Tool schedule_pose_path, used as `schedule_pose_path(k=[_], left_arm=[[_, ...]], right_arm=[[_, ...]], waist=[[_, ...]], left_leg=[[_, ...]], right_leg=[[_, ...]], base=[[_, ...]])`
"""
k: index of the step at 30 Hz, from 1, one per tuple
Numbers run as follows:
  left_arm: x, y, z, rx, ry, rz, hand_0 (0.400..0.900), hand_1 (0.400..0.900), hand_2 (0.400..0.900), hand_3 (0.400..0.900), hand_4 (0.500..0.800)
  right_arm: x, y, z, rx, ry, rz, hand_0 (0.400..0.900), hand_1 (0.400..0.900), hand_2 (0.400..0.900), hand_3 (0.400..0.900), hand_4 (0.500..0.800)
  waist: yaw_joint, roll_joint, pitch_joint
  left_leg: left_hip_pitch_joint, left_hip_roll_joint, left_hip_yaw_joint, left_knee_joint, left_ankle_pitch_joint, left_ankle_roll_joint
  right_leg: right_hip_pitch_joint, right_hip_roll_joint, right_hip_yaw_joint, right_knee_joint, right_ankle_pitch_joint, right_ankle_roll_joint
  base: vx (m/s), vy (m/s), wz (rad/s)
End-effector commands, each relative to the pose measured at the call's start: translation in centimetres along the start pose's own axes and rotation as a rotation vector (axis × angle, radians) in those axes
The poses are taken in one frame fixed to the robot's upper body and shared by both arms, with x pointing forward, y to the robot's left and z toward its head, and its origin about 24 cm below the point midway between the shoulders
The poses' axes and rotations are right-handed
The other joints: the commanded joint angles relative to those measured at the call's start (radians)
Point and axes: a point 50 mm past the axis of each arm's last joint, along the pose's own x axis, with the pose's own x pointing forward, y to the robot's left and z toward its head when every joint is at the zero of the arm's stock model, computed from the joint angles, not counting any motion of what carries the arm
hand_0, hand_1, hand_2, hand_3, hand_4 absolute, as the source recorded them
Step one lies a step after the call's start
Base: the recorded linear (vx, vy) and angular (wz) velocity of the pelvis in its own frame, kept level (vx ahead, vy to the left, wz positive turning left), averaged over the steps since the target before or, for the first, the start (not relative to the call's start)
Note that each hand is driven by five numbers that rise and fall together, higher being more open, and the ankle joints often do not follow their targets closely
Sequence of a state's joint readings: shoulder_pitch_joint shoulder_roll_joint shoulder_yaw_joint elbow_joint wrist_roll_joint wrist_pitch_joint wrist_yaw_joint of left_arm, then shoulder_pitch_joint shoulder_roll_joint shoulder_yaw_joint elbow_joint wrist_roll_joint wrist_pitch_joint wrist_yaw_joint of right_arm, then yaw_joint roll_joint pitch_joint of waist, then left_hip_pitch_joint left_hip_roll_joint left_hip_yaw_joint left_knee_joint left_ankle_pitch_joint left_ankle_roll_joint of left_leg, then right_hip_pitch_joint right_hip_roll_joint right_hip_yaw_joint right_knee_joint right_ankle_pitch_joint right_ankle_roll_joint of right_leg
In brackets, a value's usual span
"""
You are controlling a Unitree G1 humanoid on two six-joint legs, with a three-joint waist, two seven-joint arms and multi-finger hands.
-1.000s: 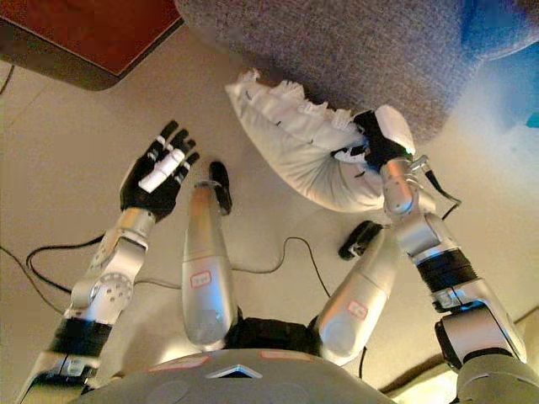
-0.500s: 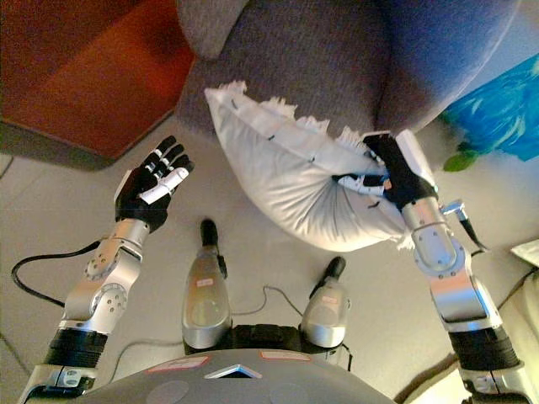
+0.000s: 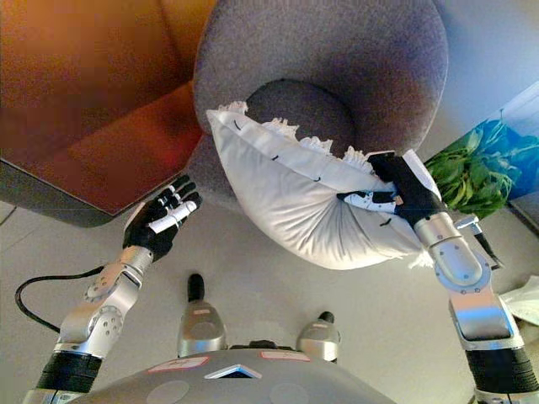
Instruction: Pick up the pillow and put it on the sofa.
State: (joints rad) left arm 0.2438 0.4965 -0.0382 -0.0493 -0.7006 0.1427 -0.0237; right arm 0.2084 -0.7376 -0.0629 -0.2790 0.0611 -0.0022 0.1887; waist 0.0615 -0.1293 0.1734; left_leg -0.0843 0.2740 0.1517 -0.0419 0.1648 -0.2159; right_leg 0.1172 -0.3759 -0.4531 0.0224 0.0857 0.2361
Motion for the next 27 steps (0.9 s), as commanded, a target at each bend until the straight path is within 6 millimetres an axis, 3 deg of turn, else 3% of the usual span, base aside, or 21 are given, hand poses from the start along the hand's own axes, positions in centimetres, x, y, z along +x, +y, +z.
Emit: schedule_pose_path(k=[1, 9, 15, 22, 23, 24, 27], left_arm=[[1.0, -1.1, 3.7, 0.009, -0.17, -0.085, 0.9, 0.9, 0.9, 0.9, 0.8], [0.4, -0.6, 4.1, 0.067, -0.132, -0.139, 0.9, 0.9, 0.9, 0.9, 0.8], [-0.2, -0.4, 4.8, 0.121, -0.102, -0.185, 0.9, 0.9, 0.9, 0.9, 0.8], [-0.5, 0.0, 5.6, 0.182, -0.072, -0.222, 0.9, 0.9, 0.9, 0.9, 0.8], [-0.5, 0.1, 5.8, 0.19, -0.071, -0.225, 0.9, 0.9, 0.9, 0.9, 0.8], [-0.5, 0.2, 6.0, 0.199, -0.071, -0.23, 0.9, 0.9, 0.9, 0.9, 0.8], [-0.7, 0.1, 6.2, 0.203, -0.072, -0.242, 0.9, 0.9, 0.9, 0.9, 0.8]], right_arm=[[1.3, -7.1, 7.1, -0.102, -0.325, -0.206, 0.4, 0.4, 0.4, 0.4, 0.5], [4.3, -10.0, 5.6, -0.185, -0.18, -0.216, 0.4, 0.4, 0.4, 0.4, 0.5], [6.9, -14.2, 3.4, -0.178, -0.006, -0.35, 0.4, 0.4, 0.4, 0.4, 0.5], [6.8, -21.4, 2.1, -0.18, 0.287, -0.621, 0.4, 0.4, 0.4, 0.4, 0.5], [6.6, -22.1, 2.0, -0.162, 0.341, -0.655, 0.865, 0.865, 0.865, 0.865, 0.779], [6.3, -22.9, 1.8, -0.153, 0.392, -0.692, 0.9, 0.9, 0.9, 0.9, 0.8], [5.8, -24.5, 2.4, -0.068, 0.463, -0.808, 0.9, 0.9, 0.9, 0.9, 0.8]], waist=[[0.027, 0.039, -0.072], [0.109, 0.015, -0.08], [0.192, -0.001, -0.072], [0.3, -0.008, -0.058], [0.308, -0.01, -0.055], [0.319, -0.01, -0.052], [0.335, -0.004, -0.046]], left_leg=[[0.157, 0.03, 0.112, -0.035, -0.083, 0.043], [0.154, 0.034, 0.072, -0.038, -0.082, 0.031], [0.142, 0.033, 0.021, -0.032, -0.078, 0.023], [0.11, 0.046, -0.075, -0.031, -0.082, 0.003], [0.105, 0.048, -0.083, -0.031, -0.081, 0.002], [0.1, 0.053, -0.089, -0.031, -0.079, 0.0], [0.09, 0.064, -0.096, -0.032, -0.07, -0.003]], right_leg=[[-0.053, -0.013, -0.02, -0.059, 0.134, 0.026], [-0.018, -0.016, -0.087, -0.065, 0.143, 0.026], [0.01, -0.011, -0.138, -0.07, 0.131, 0.026], [0.042, 0.024, -0.151, -0.093, 0.108, 0.026], [0.04, 0.026, -0.152, -0.094, 0.107, 0.026], [0.039, 0.028, -0.153, -0.095, 0.106, 0.026], [0.039, 0.031, -0.158, -0.098, 0.102, 0.026]], base=[[0.07, -0.043, 0.15], [0.09, -0.077, 0.18], [0.12, -0.114, 0.19], [0.12, -0.144, 0.18], [0.03, -0.176, 0.09], [0.01, -0.102, 0.04], [0.01, -0.032, 0.01]])
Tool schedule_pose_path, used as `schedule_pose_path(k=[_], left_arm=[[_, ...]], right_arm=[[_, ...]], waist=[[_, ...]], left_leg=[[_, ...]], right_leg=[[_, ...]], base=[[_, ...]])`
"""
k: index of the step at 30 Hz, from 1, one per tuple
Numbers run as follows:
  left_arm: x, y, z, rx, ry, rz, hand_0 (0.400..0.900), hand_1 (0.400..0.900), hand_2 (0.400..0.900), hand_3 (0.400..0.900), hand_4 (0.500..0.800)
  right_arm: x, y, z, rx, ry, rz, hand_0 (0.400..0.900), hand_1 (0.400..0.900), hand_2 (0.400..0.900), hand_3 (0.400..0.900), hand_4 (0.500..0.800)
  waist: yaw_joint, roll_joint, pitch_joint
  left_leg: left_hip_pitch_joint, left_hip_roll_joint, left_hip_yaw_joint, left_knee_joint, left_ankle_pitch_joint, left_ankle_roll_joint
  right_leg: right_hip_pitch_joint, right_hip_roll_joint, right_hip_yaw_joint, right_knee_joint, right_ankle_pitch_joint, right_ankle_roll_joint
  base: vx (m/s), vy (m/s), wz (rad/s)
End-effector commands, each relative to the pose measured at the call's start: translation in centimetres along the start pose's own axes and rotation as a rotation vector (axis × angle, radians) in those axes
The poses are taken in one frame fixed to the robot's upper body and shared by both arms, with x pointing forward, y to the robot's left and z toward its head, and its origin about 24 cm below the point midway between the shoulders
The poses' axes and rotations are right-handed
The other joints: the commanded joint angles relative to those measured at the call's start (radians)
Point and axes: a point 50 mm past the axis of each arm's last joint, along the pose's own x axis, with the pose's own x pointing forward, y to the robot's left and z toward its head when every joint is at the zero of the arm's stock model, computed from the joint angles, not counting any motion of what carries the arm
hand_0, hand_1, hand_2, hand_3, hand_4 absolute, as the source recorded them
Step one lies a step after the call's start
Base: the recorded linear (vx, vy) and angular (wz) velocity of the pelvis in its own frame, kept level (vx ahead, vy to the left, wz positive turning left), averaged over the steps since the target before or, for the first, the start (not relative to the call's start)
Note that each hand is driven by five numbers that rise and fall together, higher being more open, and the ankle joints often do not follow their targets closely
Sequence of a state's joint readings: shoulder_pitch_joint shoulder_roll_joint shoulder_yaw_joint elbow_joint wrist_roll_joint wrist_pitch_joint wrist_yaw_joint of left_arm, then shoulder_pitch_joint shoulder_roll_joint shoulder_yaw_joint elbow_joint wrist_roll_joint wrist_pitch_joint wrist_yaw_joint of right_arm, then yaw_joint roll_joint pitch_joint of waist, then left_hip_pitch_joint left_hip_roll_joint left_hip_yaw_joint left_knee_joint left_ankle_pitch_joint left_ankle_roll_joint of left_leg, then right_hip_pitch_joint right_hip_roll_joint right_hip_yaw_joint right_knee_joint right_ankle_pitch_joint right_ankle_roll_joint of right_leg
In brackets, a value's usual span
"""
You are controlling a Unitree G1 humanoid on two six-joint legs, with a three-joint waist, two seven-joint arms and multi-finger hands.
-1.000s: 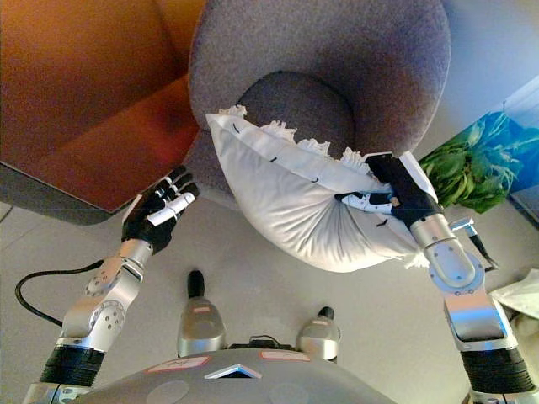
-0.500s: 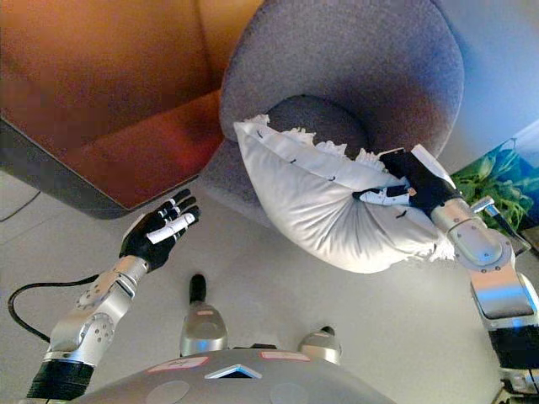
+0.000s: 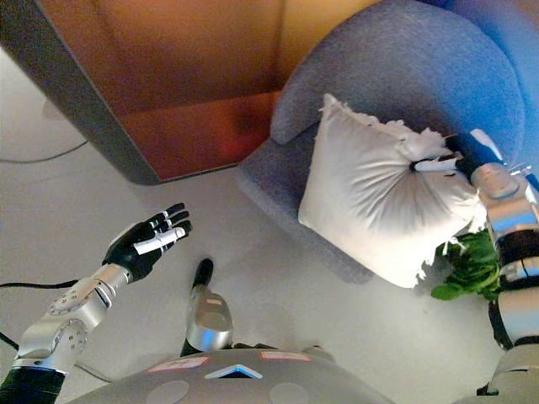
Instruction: Pick up the pillow and put it on the sofa.
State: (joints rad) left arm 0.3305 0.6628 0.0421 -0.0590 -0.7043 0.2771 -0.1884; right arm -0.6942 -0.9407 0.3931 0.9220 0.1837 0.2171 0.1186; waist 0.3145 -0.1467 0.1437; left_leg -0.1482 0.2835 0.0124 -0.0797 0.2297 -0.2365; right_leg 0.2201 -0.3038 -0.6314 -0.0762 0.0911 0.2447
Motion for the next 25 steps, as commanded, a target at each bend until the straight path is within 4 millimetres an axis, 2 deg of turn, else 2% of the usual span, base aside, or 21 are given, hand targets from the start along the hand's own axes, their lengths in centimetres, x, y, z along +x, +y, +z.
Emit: schedule_pose_path(k=[1, 6, 9, 12, 14, 18, 22, 25], left_arm=[[0.7, -2.8, 6.7, 0.1, -0.257, -0.176, 0.9, 0.9, 0.9, 0.9, 0.8], [0.8, -3.6, 6.4, 0.085, -0.245, -0.195, 0.9, 0.9, 0.9, 0.9, 0.8], [0.8, -3.9, 6.1, 0.066, -0.245, -0.21, 0.9, 0.9, 0.9, 0.9, 0.8], [1.1, -4.4, 5.9, 0.045, -0.26, -0.224, 0.9, 0.9, 0.9, 0.9, 0.8], [1.3, -4.8, 6.0, 0.034, -0.27, -0.242, 0.9, 0.9, 0.9, 0.9, 0.8], [2.0, -5.5, 6.2, 0.043, -0.322, -0.26, 0.9, 0.9, 0.9, 0.9, 0.8], [2.9, -5.9, 6.8, 0.039, -0.391, -0.226, 0.9, 0.9, 0.9, 0.9, 0.8], [3.5, -6.1, 6.9, 0.03, -0.419, -0.202, 0.9, 0.9, 0.9, 0.9, 0.8]], right_arm=[[-4.4, -13.5, 8.4, 0.182, -0.181, -0.543, 0.9, 0.9, 0.9, 0.9, 0.8], [-5.3, -14.6, 10.1, 0.18, -0.248, -0.679, 0.9, 0.9, 0.9, 0.9, 0.8], [-5.8, -13.9, 11.5, 0.24, -0.362, -0.736, 0.9, 0.9, 0.9, 0.9, 0.8], [-5.9, -12.2, 12.5, 0.317, -0.475, -0.711, 0.9, 0.9, 0.9, 0.9, 0.8], [-6.0, -10.6, 13.0, 0.354, -0.564, -0.636, 0.9, 0.9, 0.9, 0.9, 0.8], [-6.4, -5.7, 13.2, 0.373, -0.703, -0.442, 0.9, 0.9, 0.9, 0.9, 0.8], [-7.9, 0.9, 10.5, 0.425, -0.798, -0.232, 0.9, 0.9, 0.9, 0.9, 0.8], [-9.2, 3.0, 8.1, 0.467, -0.813, -0.137, 0.9, 0.9, 0.9, 0.9, 0.8]], waist=[[0.089, 0.014, -0.016], [0.088, 0.019, -0.029], [0.067, 0.023, -0.041], [0.039, 0.033, -0.052], [0.017, 0.041, -0.057], [-0.046, 0.057, -0.06], [-0.143, 0.074, -0.056], [-0.192, 0.081, -0.06]], left_leg=[[0.148, 0.057, 0.042, 0.006, -0.133, 0.016], [0.16, 0.064, 0.045, 0.005, -0.135, 0.02], [0.176, 0.053, 0.068, 0.01, -0.13, 0.037], [0.197, 0.046, 0.083, 0.015, -0.143, 0.049], [0.211, 0.042, 0.097, 0.021, -0.152, 0.055], [0.231, 0.036, 0.133, 0.043, -0.175, 0.071], [0.252, 0.03, 0.181, 0.059, -0.195, 0.09], [0.264, 0.027, 0.217, 0.066, -0.204, 0.096]], right_leg=[[-0.061, -0.042, 0.018, 0.0, 0.096, 0.017], [-0.045, -0.051, 0.008, -0.001, 0.099, 0.017], [-0.045, -0.071, 0.002, 0.006, 0.12, 0.017], [-0.044, -0.084, 0.015, 0.011, 0.124, 0.017], [-0.048, -0.094, 0.029, 0.02, 0.129, 0.017], [-0.073, -0.112, 0.069, 0.041, 0.151, 0.017], [-0.114, -0.121, 0.134, 0.063, 0.183, 0.017], [-0.142, -0.122, 0.175, 0.07, 0.194, 0.017]], base=[[0.0, 0.0, 0.0], [0.03, 0.033, -0.02], [-0.02, 0.095, -0.14], [0.0, 0.114, -0.25], [-0.03, 0.103, -0.3], [-0.06, 0.082, -0.35], [-0.09, 0.069, -0.45], [-0.07, 0.042, -0.33]])
